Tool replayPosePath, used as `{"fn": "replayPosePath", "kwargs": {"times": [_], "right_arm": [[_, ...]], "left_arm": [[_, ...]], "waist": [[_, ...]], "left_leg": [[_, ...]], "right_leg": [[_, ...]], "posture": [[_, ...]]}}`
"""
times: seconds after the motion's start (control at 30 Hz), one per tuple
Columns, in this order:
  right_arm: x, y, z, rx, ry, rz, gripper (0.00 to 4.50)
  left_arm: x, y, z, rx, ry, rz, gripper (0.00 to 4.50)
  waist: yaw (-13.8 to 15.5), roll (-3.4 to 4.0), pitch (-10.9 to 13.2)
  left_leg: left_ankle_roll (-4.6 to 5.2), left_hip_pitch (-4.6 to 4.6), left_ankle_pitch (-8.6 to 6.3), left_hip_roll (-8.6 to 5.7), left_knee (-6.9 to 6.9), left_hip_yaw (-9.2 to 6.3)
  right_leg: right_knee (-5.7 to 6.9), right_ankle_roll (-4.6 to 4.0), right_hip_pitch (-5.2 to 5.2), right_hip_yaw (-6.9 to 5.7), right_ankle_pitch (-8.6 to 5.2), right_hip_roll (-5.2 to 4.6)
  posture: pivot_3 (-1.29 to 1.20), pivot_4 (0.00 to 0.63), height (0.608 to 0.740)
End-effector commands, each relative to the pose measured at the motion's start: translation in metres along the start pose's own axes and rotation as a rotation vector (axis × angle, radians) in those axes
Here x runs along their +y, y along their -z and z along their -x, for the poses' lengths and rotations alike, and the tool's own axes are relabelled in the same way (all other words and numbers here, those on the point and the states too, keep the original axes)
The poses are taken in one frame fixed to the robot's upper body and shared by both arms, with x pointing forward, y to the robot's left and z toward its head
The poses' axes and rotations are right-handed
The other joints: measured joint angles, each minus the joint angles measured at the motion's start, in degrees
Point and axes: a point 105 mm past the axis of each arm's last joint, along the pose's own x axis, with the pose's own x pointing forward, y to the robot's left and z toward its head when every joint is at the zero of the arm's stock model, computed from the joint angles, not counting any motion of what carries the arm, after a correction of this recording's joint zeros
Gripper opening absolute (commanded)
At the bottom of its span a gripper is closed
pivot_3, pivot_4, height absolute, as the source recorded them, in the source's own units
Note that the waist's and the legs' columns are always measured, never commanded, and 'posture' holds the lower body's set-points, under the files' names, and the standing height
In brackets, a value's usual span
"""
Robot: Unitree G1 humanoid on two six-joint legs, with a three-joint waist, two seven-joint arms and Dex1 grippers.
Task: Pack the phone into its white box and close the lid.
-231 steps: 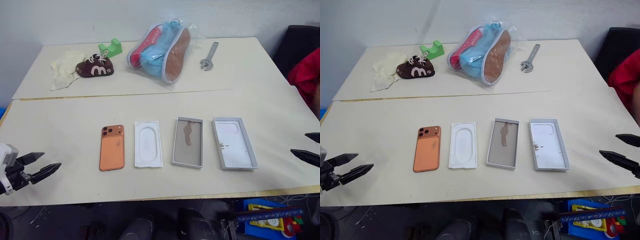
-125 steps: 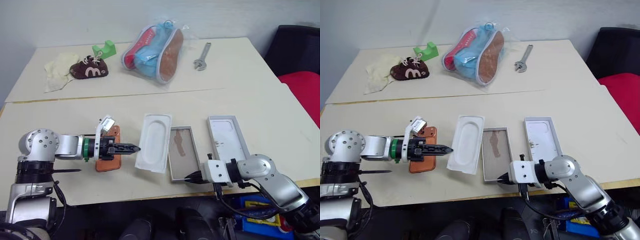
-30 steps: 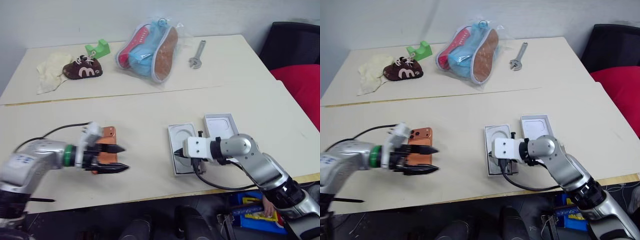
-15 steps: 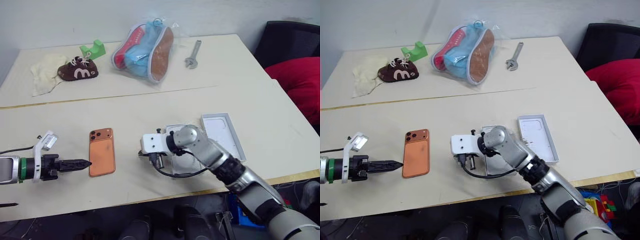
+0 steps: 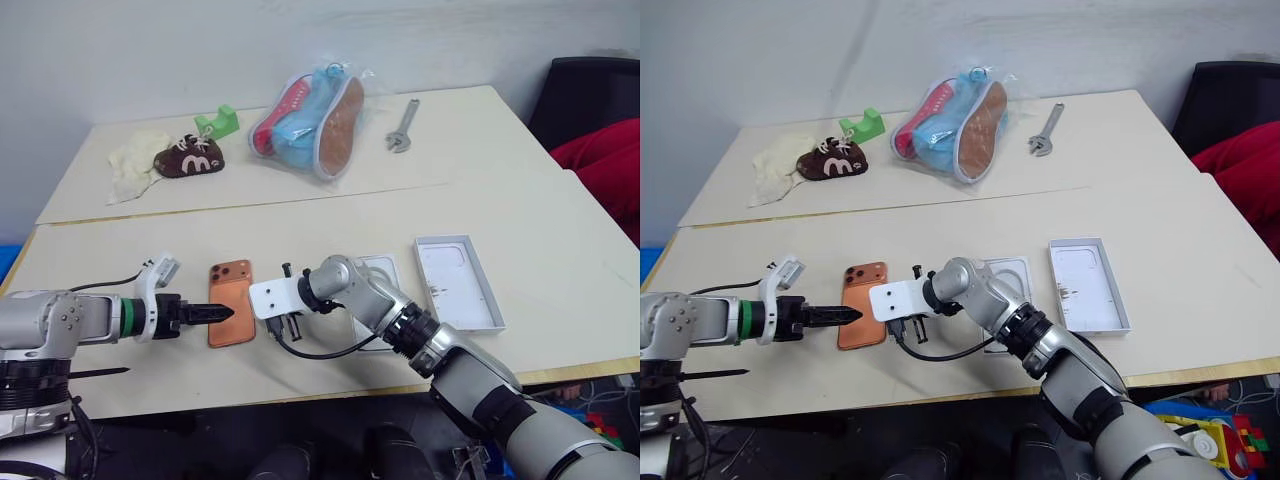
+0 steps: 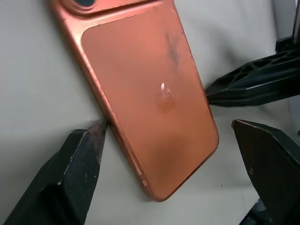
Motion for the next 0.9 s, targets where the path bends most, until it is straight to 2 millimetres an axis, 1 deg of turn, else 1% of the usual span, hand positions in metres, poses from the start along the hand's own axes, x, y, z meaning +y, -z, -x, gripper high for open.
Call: {"fn": "replayPosePath", "kwargs": {"times": [0.03,0.07,0.1,0.13,0.27,0.37,0.47,0.57,0.63,0.67,0.73,0.77,0.8,0.83,0.9], "right_arm": [[-0.001,-0.006,-0.005,-0.013,-0.006,0.01,0.08],[-0.002,-0.005,-0.003,-0.013,-0.003,0.004,0.08],[-0.002,-0.004,-0.001,-0.013,-0.001,0.001,0.08],[-0.003,-0.002,0.0,-0.013,0.001,-0.002,0.08],[-0.006,0.002,0.005,-0.014,0.02,-0.014,0.08],[-0.008,0.004,0.01,-0.015,0.038,-0.024,0.08],[-0.01,0.003,0.02,-0.037,0.065,-0.031,0.0],[-0.012,-0.004,0.032,-0.081,0.095,-0.045,0.0],[-0.012,-0.012,0.048,-0.141,0.121,-0.069,0.0],[-0.01,-0.017,0.058,-0.179,0.133,-0.088,0.0],[-0.006,-0.03,0.09,-0.284,0.171,-0.147,0.0],[-0.003,-0.033,0.107,-0.32,0.195,-0.186,0.0],[0.001,-0.033,0.124,-0.341,0.217,-0.226,0.0],[0.006,-0.03,0.143,-0.346,0.243,-0.273,0.0],[0.022,-0.023,0.174,-0.337,0.264,-0.384,0.36]], "left_arm": [[-0.02,0.05,-0.043,0.206,0.164,0.152,4.5],[-0.025,0.046,-0.042,0.183,0.212,0.169,4.5],[-0.027,0.044,-0.041,0.166,0.24,0.178,4.5],[-0.028,0.04,-0.038,0.142,0.26,0.187,4.5],[-0.026,0.028,-0.028,0.071,0.304,0.24,4.5],[-0.023,0.028,-0.024,0.069,0.275,0.229,4.5],[-0.021,0.025,-0.015,0.047,0.273,0.227,3.9],[-0.018,0.021,-0.007,0.023,0.268,0.234,3.02],[-0.02,0.017,0.001,0.006,0.29,0.233,2.37],[-0.022,0.015,0.004,-0.002,0.306,0.229,2.07],[-0.033,0.01,0.01,-0.005,0.363,0.201,1.42],[-0.04,0.008,0.011,-0.003,0.396,0.181,1.24],[-0.047,0.006,0.01,0.0,0.424,0.162,0.81],[-0.056,0.004,0.008,0.006,0.452,0.141,0.57],[-0.072,0.003,0.002,0.02,0.509,0.102,0.09]], "waist": [[0.4,0.08,-0.1],[0.4,0.11,-0.2],[0.5,0.13,-0.2],[0.5,0.1,-0.2],[-0.5,-0.63,-0.2],[-0.7,-0.98,0.0],[-1.1,-1.26,0.1],[-2.0,-1.67,0.3],[-2.4,-1.82,0.4],[-2.8,-1.84,0.5],[-3.4,-1.94,0.6],[-3.5,-2.09,0.7],[-3.6,-2.2,0.7],[-3.6,-2.19,0.8],[-3.3,-2.3,1.0]], "left_leg": [[0.06,0.22,0.03,-0.05,-0.19,-0.02],[0.19,0.55,0.12,-0.12,-0.59,-0.01],[0.21,0.69,0.14,-0.12,-0.73,-0.05],[0.21,0.68,0.14,-0.13,-0.75,-0.1],[0.19,0.6,0.1,-0.08,-0.76,-0.34],[0.14,0.56,0.05,-0.01,-0.77,-0.46],[0.08,0.53,-0.02,0.11,-0.77,-0.49],[0.02,0.37,-0.09,0.2,-0.77,-0.51],[-0.01,0.22,-0.14,0.2,-0.77,-0.52],[-0.03,0.16,-0.18,0.21,-0.78,-0.53],[-0.07,-0.05,-0.23,0.27,-0.71,-0.66],[-0.08,-0.41,-0.24,0.28,-0.54,-0.8],[-0.09,-0.75,-0.25,0.27,-0.28,-0.81],[-0.14,-1.01,-0.31,0.26,0.05,-0.82],[-0.19,-1.38,-0.44,0.25,0.42,-0.9]], "right_leg": [[-0.02,0.01,0.12,0.07,-0.01,-0.02],[-0.15,0.01,0.66,0.21,-0.01,-0.05],[-0.34,0.04,0.84,0.43,-0.03,-0.01],[-0.38,0.04,0.83,0.6,-0.03,0.05],[-0.24,0.04,0.62,1.12,-0.03,0.36],[-0.2,0.03,0.52,1.24,-0.03,0.54],[-0.21,0.03,0.51,1.27,-0.03,0.69],[-0.2,0.03,0.3,1.24,-0.03,0.77],[-0.12,0.03,-0.04,1.21,-0.03,0.78],[-0.08,0.03,-0.16,1.17,-0.03,0.79],[-0.06,0.02,-0.3,1.08,-0.03,0.87],[-0.08,0.02,-0.56,1.02,-0.03,0.88],[0.0,0.02,-0.89,0.97,-0.02,0.87],[0.18,0.01,-1.14,0.86,-0.02,0.87],[0.08,0.01,-1.22,0.44,-0.02,0.77]], "posture": [[0.0,0.15,0.74],[0.0,0.15,0.74],[0.0,0.15,0.74],[0.0,0.15,0.74],[0.0,0.15,0.74],[0.0,0.15,0.74],[0.0,0.15,0.74],[0.0,0.15,0.74],[0.0,0.15,0.74],[0.0,0.15,0.74],[0.0,0.15,0.74],[0.0,0.15,0.74],[0.0,0.15,0.74],[0.0,0.15,0.74],[0.0,0.15,0.74]]}}
